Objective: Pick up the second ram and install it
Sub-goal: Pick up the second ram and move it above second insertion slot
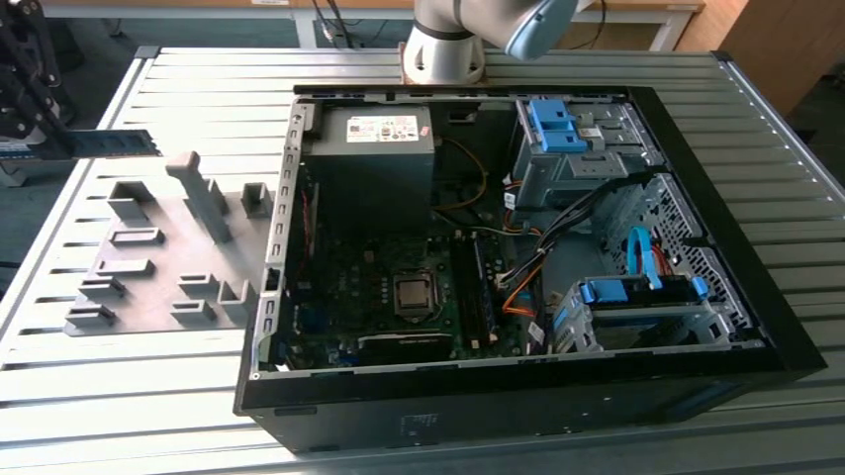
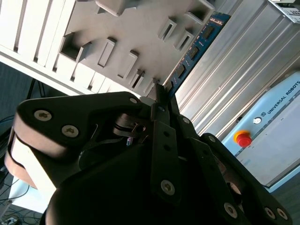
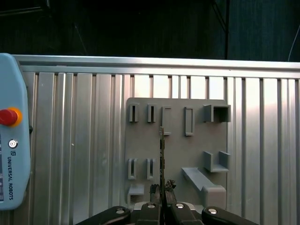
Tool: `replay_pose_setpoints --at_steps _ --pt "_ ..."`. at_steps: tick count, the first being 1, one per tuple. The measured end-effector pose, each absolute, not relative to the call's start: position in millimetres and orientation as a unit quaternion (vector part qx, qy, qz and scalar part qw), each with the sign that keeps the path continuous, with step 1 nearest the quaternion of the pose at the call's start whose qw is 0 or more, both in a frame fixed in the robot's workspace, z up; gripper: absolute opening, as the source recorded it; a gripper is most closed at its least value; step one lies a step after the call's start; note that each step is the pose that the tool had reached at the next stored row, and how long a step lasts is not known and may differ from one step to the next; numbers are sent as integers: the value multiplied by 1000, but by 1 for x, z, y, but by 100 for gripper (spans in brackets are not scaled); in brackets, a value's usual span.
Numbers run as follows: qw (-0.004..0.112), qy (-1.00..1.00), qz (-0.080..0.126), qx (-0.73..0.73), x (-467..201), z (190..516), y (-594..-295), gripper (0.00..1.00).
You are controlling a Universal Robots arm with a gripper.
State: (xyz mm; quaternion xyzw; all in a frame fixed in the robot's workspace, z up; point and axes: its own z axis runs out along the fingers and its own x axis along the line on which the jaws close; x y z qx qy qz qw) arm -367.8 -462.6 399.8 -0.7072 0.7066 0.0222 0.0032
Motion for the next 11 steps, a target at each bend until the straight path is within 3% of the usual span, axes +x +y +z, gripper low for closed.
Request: replay_pose_setpoints --at_steps 11 --pt "3 707 22 -707 -354 400 -463 14"
